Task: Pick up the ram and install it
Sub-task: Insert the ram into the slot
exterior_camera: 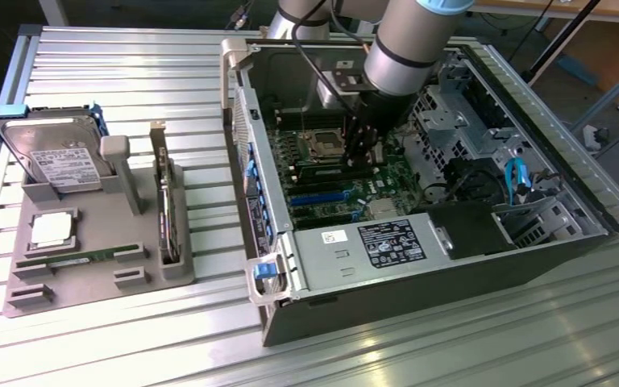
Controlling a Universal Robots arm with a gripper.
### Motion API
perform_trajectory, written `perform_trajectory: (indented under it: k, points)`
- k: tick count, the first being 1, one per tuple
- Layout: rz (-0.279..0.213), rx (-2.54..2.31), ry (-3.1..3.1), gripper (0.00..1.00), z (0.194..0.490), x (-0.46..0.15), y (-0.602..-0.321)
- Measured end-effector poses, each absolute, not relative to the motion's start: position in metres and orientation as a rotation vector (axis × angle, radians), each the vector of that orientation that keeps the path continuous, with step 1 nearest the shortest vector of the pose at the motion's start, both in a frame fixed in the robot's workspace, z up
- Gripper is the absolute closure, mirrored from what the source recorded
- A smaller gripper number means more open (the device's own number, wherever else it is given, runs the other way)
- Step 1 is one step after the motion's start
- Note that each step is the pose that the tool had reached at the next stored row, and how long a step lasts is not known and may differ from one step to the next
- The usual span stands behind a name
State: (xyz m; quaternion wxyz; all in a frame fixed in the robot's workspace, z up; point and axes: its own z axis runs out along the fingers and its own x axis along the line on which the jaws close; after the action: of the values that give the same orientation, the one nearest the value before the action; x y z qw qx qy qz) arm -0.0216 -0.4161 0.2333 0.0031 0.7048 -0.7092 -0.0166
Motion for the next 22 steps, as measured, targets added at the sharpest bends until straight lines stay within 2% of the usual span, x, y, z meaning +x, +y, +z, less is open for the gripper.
perform_trajectory:
  k: [22]
  points:
    - [-0.052,2.214,-2.219,0.87,0.2338,-0.0200,-0.4165]
